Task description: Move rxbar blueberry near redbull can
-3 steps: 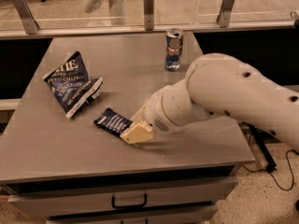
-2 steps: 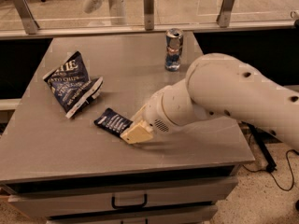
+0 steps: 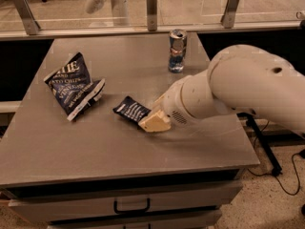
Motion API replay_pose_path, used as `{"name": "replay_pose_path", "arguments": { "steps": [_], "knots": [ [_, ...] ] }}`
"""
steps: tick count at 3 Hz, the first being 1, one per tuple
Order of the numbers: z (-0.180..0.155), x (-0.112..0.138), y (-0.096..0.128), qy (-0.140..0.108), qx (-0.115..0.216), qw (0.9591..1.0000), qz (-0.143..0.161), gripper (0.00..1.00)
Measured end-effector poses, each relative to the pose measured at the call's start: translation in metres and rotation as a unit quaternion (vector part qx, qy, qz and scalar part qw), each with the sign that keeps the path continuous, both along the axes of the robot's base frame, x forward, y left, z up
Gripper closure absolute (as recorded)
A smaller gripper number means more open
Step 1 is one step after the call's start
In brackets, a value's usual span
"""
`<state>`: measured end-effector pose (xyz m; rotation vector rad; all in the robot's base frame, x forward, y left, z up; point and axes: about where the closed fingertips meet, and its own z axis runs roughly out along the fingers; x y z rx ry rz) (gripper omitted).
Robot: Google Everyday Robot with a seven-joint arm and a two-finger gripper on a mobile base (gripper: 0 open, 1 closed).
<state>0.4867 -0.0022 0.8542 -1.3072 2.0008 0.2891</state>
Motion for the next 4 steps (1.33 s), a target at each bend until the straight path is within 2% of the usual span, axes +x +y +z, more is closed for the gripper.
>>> {"name": "replay_pose_path", "arguments": {
  "steps": [1, 2, 3, 4],
  "knots": [
    [0.023, 0.019, -0.045, -0.037, -0.037, 0.9975, -0.049, 1.0],
    [0.024, 0.037, -0.09, -0.054, -0.062, 0.9917, -0.099, 1.0],
    [0.022, 0.062, -0.125, -0.079, -0.072, 0.9841, -0.142, 1.0],
    [0.022, 0.09, -0.147, -0.106, -0.07, 0.9774, -0.169, 0.82]
  ]
}}
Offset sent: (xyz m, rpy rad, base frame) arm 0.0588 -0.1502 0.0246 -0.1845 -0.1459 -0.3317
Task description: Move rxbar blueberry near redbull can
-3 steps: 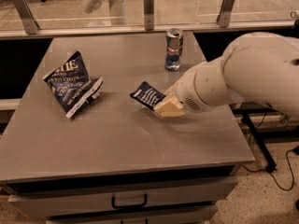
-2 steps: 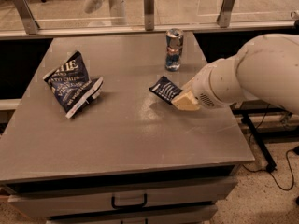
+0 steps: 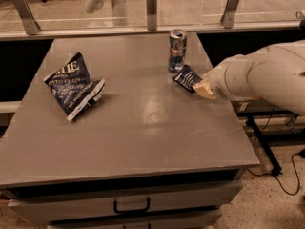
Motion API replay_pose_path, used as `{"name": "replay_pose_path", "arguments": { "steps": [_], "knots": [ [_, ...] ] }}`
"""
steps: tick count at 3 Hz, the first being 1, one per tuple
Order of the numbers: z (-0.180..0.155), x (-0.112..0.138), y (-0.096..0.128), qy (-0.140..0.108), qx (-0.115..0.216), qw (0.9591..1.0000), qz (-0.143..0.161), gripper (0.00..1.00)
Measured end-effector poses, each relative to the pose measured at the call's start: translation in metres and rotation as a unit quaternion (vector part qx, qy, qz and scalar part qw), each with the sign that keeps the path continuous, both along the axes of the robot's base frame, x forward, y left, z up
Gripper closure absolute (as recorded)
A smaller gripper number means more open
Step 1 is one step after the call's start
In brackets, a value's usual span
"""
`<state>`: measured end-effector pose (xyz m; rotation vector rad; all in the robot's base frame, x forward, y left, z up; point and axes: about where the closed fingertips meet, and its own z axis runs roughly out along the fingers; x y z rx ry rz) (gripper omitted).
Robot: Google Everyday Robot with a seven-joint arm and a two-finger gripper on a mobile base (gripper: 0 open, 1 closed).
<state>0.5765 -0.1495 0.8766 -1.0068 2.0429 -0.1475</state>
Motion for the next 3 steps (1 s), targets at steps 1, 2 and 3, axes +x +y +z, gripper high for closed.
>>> {"name": "replay_pose_path", "arguments": {
  "steps": [1, 2, 3],
  "knots": [
    [-0.006, 0.021, -0.013, -0.014, 0.006, 0.9998, -0.016, 0.58],
    [-0.013, 0.032, -0.019, -0.017, 0.009, 0.9994, -0.028, 0.35],
    [-0.016, 0.036, -0.023, -0.018, 0.007, 0.9991, -0.038, 0.12]
  ]
}}
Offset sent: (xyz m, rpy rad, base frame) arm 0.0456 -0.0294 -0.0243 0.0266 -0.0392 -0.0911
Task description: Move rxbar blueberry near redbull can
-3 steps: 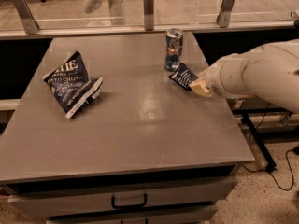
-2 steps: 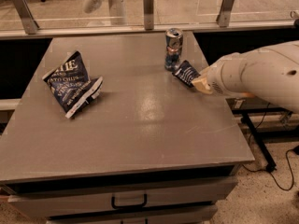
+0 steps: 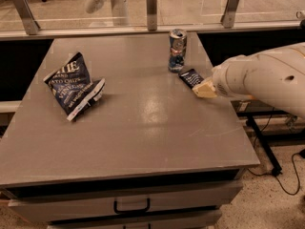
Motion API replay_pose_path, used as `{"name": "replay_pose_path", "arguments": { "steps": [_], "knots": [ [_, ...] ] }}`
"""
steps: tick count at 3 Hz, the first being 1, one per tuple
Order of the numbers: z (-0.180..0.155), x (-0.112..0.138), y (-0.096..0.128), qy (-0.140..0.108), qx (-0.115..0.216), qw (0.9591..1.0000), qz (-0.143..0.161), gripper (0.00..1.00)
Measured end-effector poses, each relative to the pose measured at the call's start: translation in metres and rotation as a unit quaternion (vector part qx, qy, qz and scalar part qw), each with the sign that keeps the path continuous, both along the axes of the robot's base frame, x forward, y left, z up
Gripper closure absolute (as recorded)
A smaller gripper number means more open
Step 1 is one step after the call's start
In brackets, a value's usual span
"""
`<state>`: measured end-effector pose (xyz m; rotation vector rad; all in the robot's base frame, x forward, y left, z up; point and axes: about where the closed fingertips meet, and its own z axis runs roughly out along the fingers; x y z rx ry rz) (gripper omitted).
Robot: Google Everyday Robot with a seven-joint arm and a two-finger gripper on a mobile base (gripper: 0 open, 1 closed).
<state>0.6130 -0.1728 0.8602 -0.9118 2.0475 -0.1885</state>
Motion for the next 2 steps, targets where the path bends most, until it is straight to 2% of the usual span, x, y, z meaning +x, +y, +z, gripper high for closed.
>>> {"name": "replay_pose_path", "arguments": {
  "steps": [1, 2],
  "knots": [
    [0.001, -0.001, -0.002, -0.001, 0.001, 1.0, -0.008, 0.0],
    [0.017, -0.023, -0.004, -0.007, 0.011, 0.9999, -0.009, 0.0]
  ]
}}
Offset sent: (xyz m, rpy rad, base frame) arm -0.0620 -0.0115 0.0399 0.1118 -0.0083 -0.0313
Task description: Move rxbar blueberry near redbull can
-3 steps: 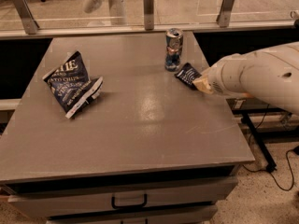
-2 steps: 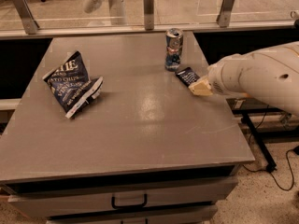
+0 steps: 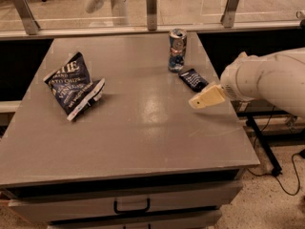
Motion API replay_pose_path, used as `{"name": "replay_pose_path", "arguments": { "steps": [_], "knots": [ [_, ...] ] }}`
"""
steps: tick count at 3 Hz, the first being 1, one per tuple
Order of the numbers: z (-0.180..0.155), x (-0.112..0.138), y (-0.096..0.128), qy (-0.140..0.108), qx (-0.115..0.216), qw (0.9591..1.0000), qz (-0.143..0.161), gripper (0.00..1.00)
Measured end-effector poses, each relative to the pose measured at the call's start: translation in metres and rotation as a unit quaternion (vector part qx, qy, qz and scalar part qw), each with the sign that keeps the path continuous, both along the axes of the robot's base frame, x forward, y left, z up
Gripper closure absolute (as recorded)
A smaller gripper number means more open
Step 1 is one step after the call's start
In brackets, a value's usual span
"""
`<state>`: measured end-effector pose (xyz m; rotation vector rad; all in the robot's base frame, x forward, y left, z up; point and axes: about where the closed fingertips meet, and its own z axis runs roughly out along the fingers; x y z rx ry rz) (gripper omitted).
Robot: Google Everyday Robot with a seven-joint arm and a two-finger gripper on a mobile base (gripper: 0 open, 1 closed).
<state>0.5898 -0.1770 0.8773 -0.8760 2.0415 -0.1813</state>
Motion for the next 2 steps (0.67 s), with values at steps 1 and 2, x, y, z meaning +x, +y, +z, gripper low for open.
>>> {"name": "replay_pose_path", "arguments": {
  "steps": [1, 2],
  "knots": [
    [0.033, -0.042, -0.009, -0.027, 0.033, 0.9989, -0.018, 0.0],
    [0.066, -0.096, -0.035, -0.056, 0.039, 0.9955, -0.066, 0.0]
  ]
}}
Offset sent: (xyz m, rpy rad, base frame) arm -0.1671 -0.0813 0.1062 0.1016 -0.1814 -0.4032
